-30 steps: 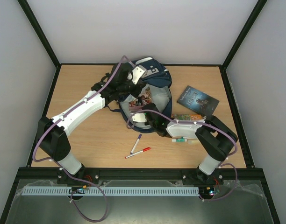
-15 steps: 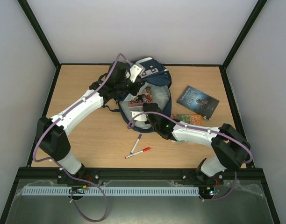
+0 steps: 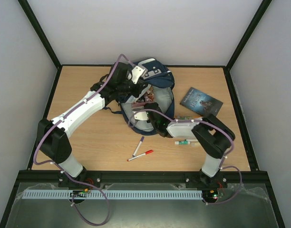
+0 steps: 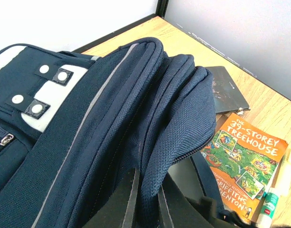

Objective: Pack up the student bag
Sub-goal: Place the book in the student bag.

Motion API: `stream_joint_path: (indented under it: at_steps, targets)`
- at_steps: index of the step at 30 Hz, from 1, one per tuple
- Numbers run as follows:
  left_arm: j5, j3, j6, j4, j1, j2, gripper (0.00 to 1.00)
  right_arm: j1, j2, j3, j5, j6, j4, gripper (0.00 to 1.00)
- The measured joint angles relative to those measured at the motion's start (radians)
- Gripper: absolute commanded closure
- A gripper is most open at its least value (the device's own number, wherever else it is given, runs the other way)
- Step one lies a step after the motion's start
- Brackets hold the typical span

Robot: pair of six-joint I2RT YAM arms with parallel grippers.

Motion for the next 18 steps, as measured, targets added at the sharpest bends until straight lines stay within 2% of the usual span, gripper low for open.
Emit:
stream_joint_path:
  at_steps: [6, 15, 18]
  targets:
    - [0.018, 0.000, 0.000, 0.000, 0.000, 0.000, 0.95, -0.077, 0.198, 0.082, -0.042, -0.055, 0.127, 0.96]
    - [0.028, 0.000, -0.004, 0.000, 0.002, 0.000, 0.95, -0.098, 0.293, 0.101, -0.090, -0.105, 0.229, 0.91]
    - [0.030, 0.000, -0.006, 0.000, 0.004, 0.000, 0.95, -0.098, 0.311, 0.110, -0.103, -0.117, 0.243, 0.79]
